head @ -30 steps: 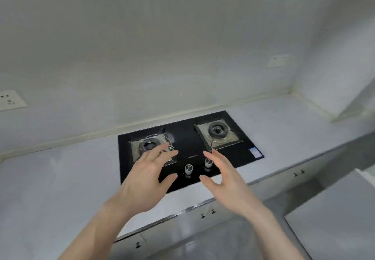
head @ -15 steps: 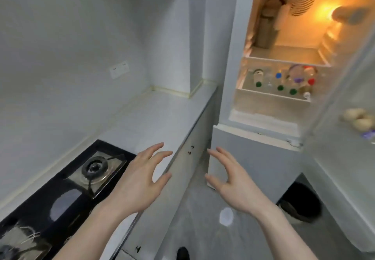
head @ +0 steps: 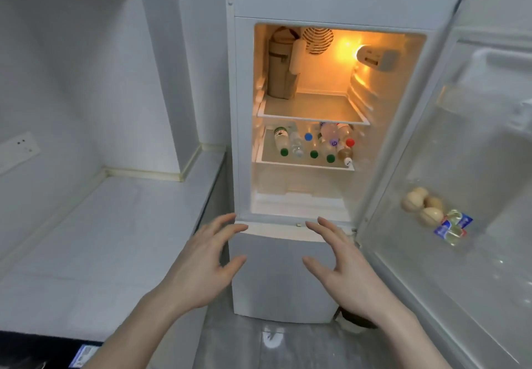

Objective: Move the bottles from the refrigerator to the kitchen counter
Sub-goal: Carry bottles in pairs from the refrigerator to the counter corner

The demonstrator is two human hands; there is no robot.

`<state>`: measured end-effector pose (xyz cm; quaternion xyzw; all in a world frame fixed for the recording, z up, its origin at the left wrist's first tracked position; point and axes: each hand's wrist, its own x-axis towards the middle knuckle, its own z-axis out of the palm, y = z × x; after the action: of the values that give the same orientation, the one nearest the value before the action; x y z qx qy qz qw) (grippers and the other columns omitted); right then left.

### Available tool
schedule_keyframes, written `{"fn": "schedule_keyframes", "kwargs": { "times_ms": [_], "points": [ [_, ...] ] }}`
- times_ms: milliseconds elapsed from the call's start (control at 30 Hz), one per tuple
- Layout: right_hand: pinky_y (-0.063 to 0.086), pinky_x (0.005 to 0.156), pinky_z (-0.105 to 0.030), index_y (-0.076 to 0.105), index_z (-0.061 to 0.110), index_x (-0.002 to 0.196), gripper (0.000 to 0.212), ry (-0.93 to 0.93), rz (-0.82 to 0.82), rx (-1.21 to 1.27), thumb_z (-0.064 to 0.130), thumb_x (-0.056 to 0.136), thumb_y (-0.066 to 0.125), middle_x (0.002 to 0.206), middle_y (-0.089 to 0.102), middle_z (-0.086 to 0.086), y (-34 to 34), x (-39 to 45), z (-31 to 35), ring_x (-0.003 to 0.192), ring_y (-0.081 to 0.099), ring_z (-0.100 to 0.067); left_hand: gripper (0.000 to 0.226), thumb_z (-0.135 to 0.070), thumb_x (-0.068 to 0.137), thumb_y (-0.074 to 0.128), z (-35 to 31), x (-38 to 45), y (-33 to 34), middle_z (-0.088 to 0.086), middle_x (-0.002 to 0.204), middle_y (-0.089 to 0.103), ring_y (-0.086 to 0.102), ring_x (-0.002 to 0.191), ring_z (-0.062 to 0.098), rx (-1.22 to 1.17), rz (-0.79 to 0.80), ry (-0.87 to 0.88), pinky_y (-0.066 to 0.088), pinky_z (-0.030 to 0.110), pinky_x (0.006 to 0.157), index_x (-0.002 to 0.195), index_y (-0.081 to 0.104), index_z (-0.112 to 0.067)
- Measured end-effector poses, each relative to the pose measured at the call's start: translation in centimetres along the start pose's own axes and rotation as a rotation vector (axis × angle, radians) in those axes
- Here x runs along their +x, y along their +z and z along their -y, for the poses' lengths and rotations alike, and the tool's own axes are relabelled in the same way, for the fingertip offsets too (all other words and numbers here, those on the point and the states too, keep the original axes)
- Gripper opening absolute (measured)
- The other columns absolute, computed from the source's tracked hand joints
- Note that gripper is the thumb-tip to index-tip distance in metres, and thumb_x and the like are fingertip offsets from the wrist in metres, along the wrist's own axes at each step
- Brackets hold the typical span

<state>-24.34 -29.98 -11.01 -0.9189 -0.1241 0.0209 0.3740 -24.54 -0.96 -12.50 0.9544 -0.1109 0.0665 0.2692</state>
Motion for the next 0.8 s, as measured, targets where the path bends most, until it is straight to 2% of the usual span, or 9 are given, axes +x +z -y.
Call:
{"fn": "schedule_keyframes", "kwargs": {
  "times_ms": [167,333,433,533,600,700,800],
  "points": [
    [0.017,0.112,-0.014,0.036,0.049,0.153,0.061,0.058,-0.044,0.003,0.041,0.1,0.064,0.163,0.018,0.031,-0.9,4.3,-1.5,0.144,0.019,0.014,0.052,-0.047,0.096,0.062,0.4,7.4,0.6,-0.022,0.16,0.028,0.031,0.145,0.005,-0.02,0.058,0.048,0.032,0.031,0.118,0.146,0.047,-0.042],
    [0.025,0.106,-0.007,0.037,0.048,0.153,0.059,0.076,-0.097,0.005,0.042,0.099,0.063,0.161,0.021,0.031,-2.0,9.6,-2.9,0.137,0.022,0.018,0.053,-0.05,0.096,0.059,1.5,13.8,1.3,-0.023,0.161,0.026,0.031,0.145,0.006,0.012,0.105,0.086,0.032,0.033,0.119,0.146,0.045,-0.043],
    [0.027,0.113,-0.018,0.038,0.048,0.152,0.058,0.073,-0.093,0.013,0.043,0.1,0.062,0.16,0.022,0.031,-2.3,13.4,-3.4,0.147,0.025,0.009,0.053,-0.05,0.096,0.059,2.4,17.2,1.6,-0.021,0.161,0.026,0.033,0.145,0.008,0.02,0.122,0.08,0.033,0.032,0.119,0.147,0.044,-0.043],
    [0.025,0.109,-0.016,0.038,0.047,0.153,0.059,0.067,-0.087,0.033,0.042,0.1,0.062,0.158,0.025,0.03,-2.7,17.6,-4.0,0.146,0.027,0.006,0.05,-0.046,0.099,0.056,3.2,20.7,2.2,-0.02,0.162,0.026,0.046,0.137,0.015,0.031,0.147,0.061,0.036,0.032,0.115,0.147,0.043,-0.042],
    [0.03,0.112,-0.02,0.039,0.046,0.152,0.058,0.059,-0.096,0.047,0.042,0.099,0.064,0.157,0.029,0.028,-2.9,20.4,-4.8,0.144,0.031,0.004,0.049,-0.045,0.101,0.053,3.6,23.2,2.7,-0.018,0.162,0.025,0.054,0.128,0.019,0.04,0.169,0.044,0.039,0.033,0.113,0.149,0.042,-0.042],
    [0.035,0.117,-0.027,0.041,0.045,0.152,0.058,0.058,-0.098,0.07,0.041,0.098,0.065,0.154,0.032,0.029,-3.3,24.6,-6.3,0.142,0.034,0.004,0.05,-0.043,0.102,0.052,3.9,27.4,3.7,-0.015,0.162,0.027,0.044,0.139,0.015,0.036,0.182,0.043,0.036,0.034,0.116,0.15,0.04,-0.039],
    [0.036,0.118,-0.03,0.042,0.043,0.152,0.059,0.06,-0.112,0.077,0.041,0.098,0.066,0.156,0.034,0.026,-3.8,28.1,-8.0,0.143,0.033,0.003,0.051,-0.042,0.103,0.053,3.5,31.4,4.8,-0.015,0.16,0.028,0.055,0.124,0.02,0.037,0.224,0.033,0.041,0.035,0.111,0.151,0.039,-0.038]
  ]
}}
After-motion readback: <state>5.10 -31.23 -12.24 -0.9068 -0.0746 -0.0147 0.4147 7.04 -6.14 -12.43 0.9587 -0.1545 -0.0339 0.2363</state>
